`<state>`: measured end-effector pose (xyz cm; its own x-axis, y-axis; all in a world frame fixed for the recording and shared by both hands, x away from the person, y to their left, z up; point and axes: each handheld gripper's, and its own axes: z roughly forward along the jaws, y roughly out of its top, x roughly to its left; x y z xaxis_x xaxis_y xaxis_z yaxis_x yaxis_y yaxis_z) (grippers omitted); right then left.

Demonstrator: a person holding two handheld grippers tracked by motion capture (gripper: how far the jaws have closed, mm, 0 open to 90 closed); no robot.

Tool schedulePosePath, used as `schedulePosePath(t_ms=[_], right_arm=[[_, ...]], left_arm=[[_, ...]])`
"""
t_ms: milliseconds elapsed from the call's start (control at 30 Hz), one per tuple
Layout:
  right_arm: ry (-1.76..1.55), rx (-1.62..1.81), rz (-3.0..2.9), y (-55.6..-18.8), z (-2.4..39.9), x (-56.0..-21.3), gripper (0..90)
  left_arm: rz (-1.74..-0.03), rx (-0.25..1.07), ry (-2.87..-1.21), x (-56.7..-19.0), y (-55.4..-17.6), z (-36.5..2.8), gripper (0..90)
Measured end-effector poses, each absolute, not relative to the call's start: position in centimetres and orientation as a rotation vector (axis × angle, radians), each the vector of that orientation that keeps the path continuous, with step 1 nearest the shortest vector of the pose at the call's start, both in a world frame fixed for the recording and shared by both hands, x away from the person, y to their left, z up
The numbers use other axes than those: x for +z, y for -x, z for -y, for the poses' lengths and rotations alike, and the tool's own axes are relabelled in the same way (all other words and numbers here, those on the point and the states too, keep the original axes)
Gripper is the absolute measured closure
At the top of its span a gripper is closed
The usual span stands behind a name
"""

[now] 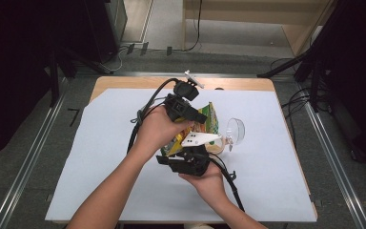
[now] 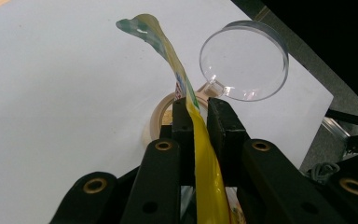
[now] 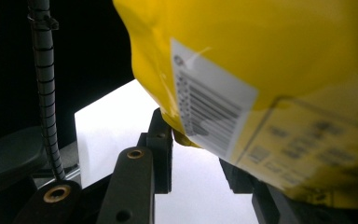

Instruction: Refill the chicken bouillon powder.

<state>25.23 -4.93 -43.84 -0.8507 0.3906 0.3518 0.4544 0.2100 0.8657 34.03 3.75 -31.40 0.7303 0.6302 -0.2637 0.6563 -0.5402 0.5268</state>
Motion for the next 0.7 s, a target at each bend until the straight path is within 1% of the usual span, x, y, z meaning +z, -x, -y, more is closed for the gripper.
schedulePosePath(t_ms=[200, 500, 700], right_arm=[[0.845, -1.746, 2.394, -25.2, 5.1, -43.6, 68.3], [0.835, -1.73, 2.41, -25.4, 5.2, -43.3, 68.7], [0.828, -1.728, 2.42, -25.4, 5.2, -43.3, 69.4]], left_arm=[[-0.974, -0.069, -2.318, -31.4, -34.3, -3.5, 81.9], [-0.996, -0.136, -2.305, -31.7, -35.3, -3.8, 81.4], [-0.996, -0.142, -2.303, -31.7, -35.3, -3.8, 81.2]])
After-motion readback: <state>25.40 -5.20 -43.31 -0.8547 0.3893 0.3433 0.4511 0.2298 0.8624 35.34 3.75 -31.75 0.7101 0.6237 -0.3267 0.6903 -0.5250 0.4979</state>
